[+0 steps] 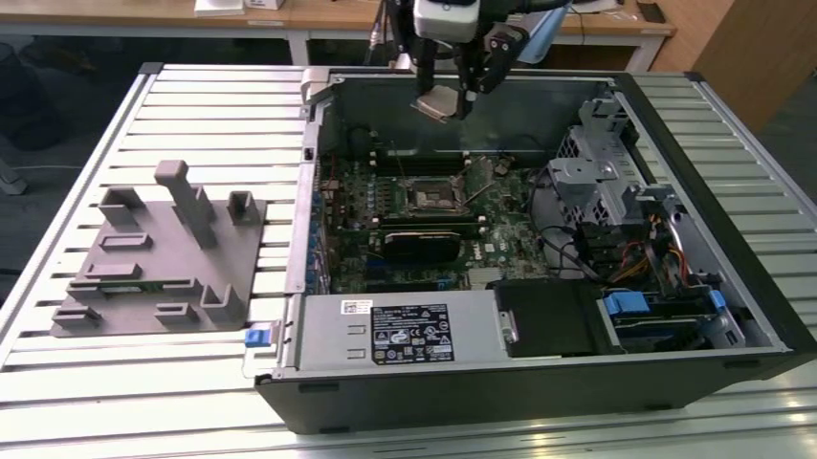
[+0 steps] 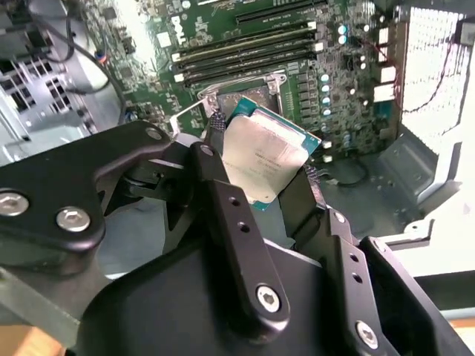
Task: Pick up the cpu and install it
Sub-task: 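Place the cpu into insertion slot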
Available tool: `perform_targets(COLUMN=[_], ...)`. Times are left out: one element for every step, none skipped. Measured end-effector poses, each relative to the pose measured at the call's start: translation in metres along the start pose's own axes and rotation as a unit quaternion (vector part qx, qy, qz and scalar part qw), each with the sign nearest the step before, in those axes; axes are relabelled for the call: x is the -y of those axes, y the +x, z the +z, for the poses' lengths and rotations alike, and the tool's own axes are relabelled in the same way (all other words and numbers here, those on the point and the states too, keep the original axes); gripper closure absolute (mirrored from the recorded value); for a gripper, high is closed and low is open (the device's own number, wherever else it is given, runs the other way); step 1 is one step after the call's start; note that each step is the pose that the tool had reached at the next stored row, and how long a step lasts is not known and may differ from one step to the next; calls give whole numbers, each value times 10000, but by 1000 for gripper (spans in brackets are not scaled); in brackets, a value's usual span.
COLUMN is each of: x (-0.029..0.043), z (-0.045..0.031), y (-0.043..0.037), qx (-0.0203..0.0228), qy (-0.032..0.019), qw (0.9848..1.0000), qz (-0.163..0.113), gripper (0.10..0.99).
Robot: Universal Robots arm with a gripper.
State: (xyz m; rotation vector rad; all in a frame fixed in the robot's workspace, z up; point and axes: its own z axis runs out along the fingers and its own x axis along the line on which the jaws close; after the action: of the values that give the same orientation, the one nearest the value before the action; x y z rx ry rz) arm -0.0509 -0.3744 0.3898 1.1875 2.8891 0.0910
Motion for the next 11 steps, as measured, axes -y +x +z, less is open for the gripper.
perform_targets(x=[0, 0, 1, 1, 1, 1, 1, 1, 1, 1, 1], z=[1, 3, 5, 6, 8, 9, 11, 13, 14, 15, 17], y=[0, 0, 0, 0, 0, 0, 0, 0, 0, 0, 0], qx=[5, 11, 17, 22, 27, 33, 38, 44, 49, 54, 58], qy=[0, -1, -2, -2, -3, -3, -4, -5, -5, -5, -6], qw=[10000, 9998, 9996, 9993, 9990, 9985, 9980, 9973, 9967, 9960, 9953], qz=[90, 187, 277, 367, 455, 546, 633, 727, 816, 893, 963], gripper=[545, 545, 545, 545, 545, 545, 545, 545, 545, 545, 545])
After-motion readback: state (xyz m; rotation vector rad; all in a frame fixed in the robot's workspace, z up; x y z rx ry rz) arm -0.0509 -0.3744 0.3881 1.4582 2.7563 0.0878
